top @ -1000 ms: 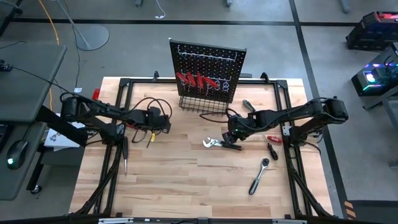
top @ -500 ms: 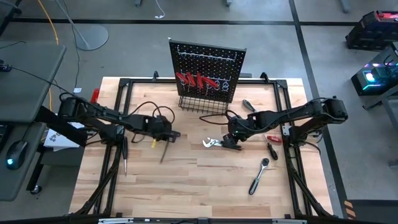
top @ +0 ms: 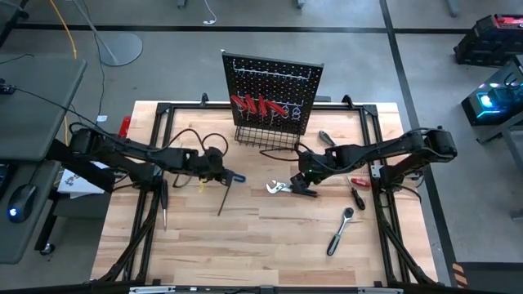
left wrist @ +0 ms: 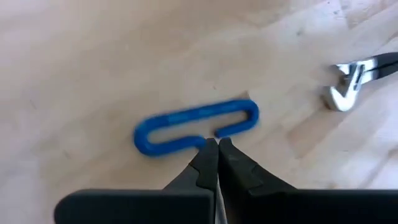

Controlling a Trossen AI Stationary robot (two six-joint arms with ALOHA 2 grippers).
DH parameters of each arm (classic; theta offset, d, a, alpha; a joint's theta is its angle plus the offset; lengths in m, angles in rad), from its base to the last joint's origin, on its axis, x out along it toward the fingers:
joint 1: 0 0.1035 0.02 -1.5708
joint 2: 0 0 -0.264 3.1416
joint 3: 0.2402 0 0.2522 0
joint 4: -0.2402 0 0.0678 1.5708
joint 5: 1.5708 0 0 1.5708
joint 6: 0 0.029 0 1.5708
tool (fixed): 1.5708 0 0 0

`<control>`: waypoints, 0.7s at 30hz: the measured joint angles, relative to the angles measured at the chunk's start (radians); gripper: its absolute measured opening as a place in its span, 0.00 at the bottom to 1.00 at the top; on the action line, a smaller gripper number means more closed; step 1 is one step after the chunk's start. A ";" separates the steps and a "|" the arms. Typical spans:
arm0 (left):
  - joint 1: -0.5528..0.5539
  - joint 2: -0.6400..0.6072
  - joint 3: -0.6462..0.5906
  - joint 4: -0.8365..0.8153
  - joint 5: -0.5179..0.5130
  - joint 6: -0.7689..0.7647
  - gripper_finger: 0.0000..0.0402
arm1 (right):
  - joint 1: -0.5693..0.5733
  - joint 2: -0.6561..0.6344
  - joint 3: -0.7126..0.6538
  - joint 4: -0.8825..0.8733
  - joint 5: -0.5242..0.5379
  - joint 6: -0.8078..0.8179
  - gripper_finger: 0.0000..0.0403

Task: Hang tools onto peg board
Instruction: Hang the blue pick tool on the pegboard

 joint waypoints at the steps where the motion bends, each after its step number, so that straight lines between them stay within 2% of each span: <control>1: 0.015 0.005 0.000 -0.004 0.006 0.033 0.00 | -0.004 0.000 0.000 0.008 0.002 0.000 0.52; 7: 0.078 0.113 0.001 -0.009 0.074 0.195 0.00 | -0.021 0.000 0.000 0.040 -0.009 -0.008 0.52; 11: 0.086 0.176 0.007 -0.002 0.073 0.240 0.00 | -0.021 0.000 0.000 0.058 -0.027 -0.008 0.52; 16: 0.054 0.191 0.012 -0.084 0.106 0.243 0.00 | -0.018 0.000 0.000 0.058 -0.040 0.004 0.52; 21: 0.007 0.164 0.011 -0.184 0.327 0.166 0.00 | -0.017 0.000 0.000 0.065 -0.051 0.030 0.52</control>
